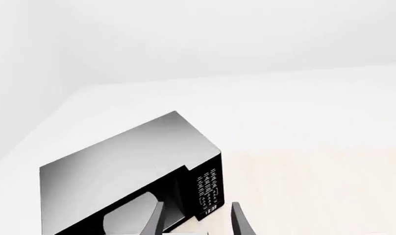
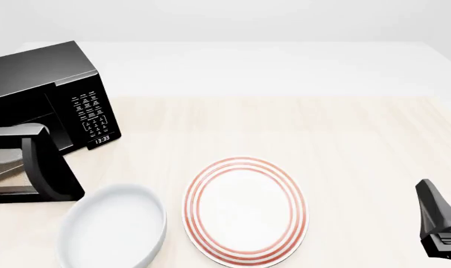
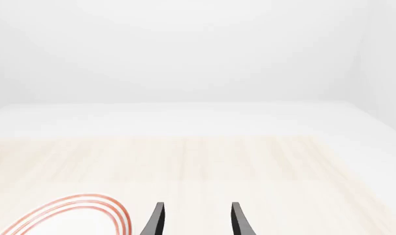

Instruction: Open the microwave.

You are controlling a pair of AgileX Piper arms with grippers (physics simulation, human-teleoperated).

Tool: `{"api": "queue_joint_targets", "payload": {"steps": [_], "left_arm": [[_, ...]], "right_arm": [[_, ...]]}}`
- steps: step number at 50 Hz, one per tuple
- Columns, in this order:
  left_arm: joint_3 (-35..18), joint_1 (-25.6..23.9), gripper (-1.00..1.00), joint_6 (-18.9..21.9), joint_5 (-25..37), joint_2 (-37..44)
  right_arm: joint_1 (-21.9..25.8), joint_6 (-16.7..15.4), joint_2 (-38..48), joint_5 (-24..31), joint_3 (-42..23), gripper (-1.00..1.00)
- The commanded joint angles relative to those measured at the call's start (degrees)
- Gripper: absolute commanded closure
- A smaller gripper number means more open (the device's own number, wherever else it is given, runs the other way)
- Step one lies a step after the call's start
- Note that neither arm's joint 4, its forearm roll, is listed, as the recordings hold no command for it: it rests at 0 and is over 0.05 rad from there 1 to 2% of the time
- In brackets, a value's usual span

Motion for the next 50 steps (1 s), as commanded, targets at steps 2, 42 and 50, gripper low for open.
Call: {"api": "queue_joint_targets", "payload": {"steps": [2,42,50], "left_arm": [[-2.50,-0.23,-1.00,-0.24,1.05,4.17],[-5.52,1.47,-1.00,-0.24,5.19,14.88],[-5.64,2.77,-1.00,1.19,4.97,17.42]], "right_arm": [[0.01,0.00,0.00,0.00,0.00,-1.00],[0.01,-0.01,0.00,0.01,0.00,-1.00],[-0.01,0.00,0.00,0.01,0.00,-1.00]]}}
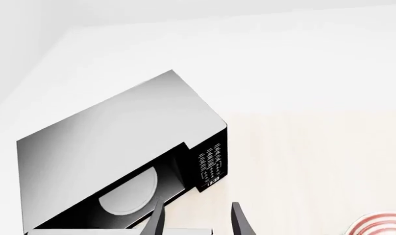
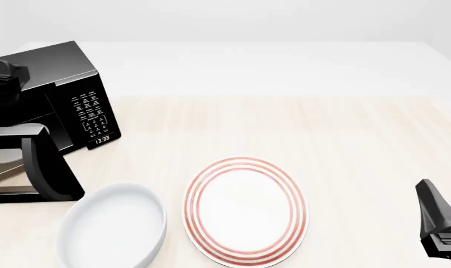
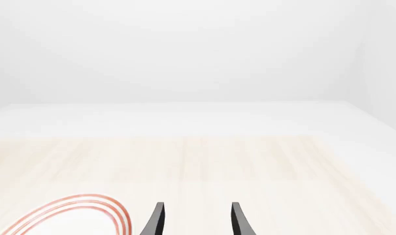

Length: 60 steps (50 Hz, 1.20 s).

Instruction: Open the microwave.

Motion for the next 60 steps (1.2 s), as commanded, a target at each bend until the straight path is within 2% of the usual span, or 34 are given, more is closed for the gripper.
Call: {"api": "queue_joint_targets", "payload": {"steps": [1,7,19,39,44,60], "left_arm": [[0.07,1.20,-1.00,0.76,-0.34,3.28],[0.83,1.79,-1.00,1.60,-1.08,4.63],[-1.06,1.97,-1.00,1.28,-2.26,8.92],[0.41,4.33,-1.00,2.07,-5.23,14.32],[-0.11,5.26,-1.00,3.49,-5.84,15.23],[-2.59,5.92,-1.00,3.20,-7.06,19.18]], "right_arm": [[-0.01,-0.01,0.00,0.00,0.00,-1.00],[0.01,0.00,0.00,0.00,0.00,-1.00],[0.00,0.01,0.00,-0.01,0.00,-1.00],[0.01,0.02,0.00,0.00,0.00,-1.00],[0.00,0.00,0.00,0.00,0.00,-1.00],[0.01,0.00,0.00,0.00,0.00,-1.00]]}}
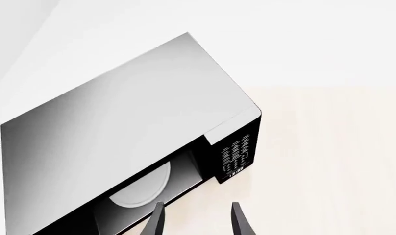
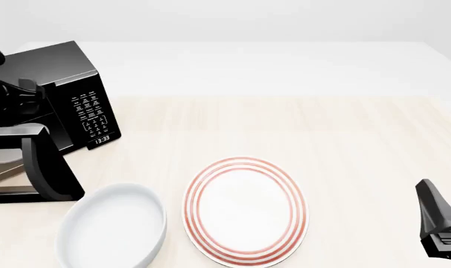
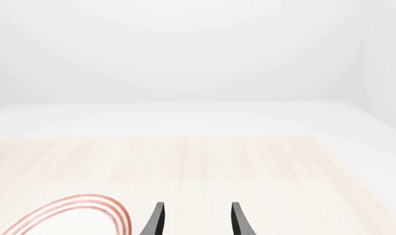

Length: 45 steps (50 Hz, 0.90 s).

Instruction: Open the microwave.

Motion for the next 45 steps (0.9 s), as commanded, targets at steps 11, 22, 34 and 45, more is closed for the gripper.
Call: {"api": "queue_joint_targets", "payload": {"steps": [11,22,34,45], "left_arm": [[-1.95,1.32,-1.00,0.43,-2.40,5.64],[-2.32,2.29,-1.00,0.97,-3.54,9.02],[-1.41,3.37,-1.00,1.51,-3.98,9.24],[-0.83,4.26,-1.00,2.18,-4.28,9.52]], "right_arm": [[-0.01,0.00,-0.01,-0.01,0.00,-1.00],[0.01,0.00,0.00,0.00,0.00,-1.00],[0.01,-0.01,0.00,0.00,0.00,-1.00],[0.01,-0.02,0.00,0.01,0.00,-1.00]]}}
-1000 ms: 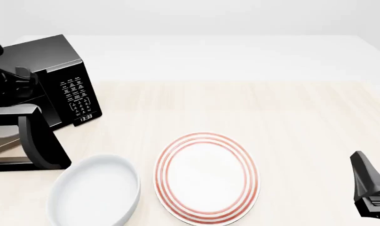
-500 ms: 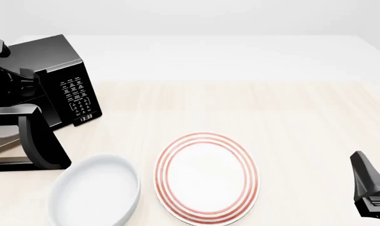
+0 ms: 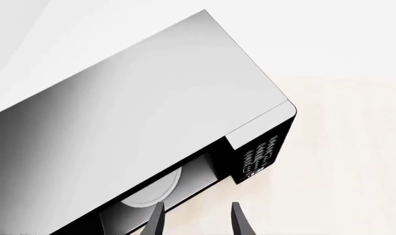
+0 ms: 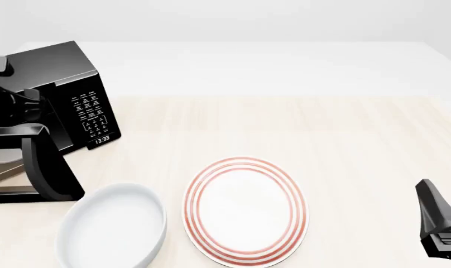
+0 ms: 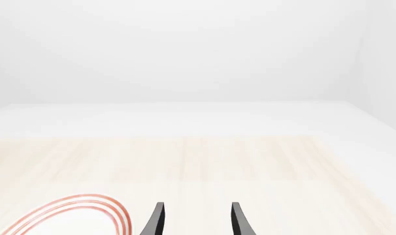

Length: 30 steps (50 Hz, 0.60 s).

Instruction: Open the microwave.

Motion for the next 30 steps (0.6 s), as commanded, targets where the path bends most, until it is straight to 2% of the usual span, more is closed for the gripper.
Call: {"api": "queue_joint_targets", "payload": {"steps": [1,30], "left_arm": [[0.74,1.02,-1.00,1.07,-0.60,0.51],[3.92,1.06,-1.00,0.22,-1.70,-0.25]], "right_arm": [[0.00,-0.02,0.00,0.00,0.00,-1.00],[-0.01,0.01,0.00,0.00,0.00,-1.00]]}}
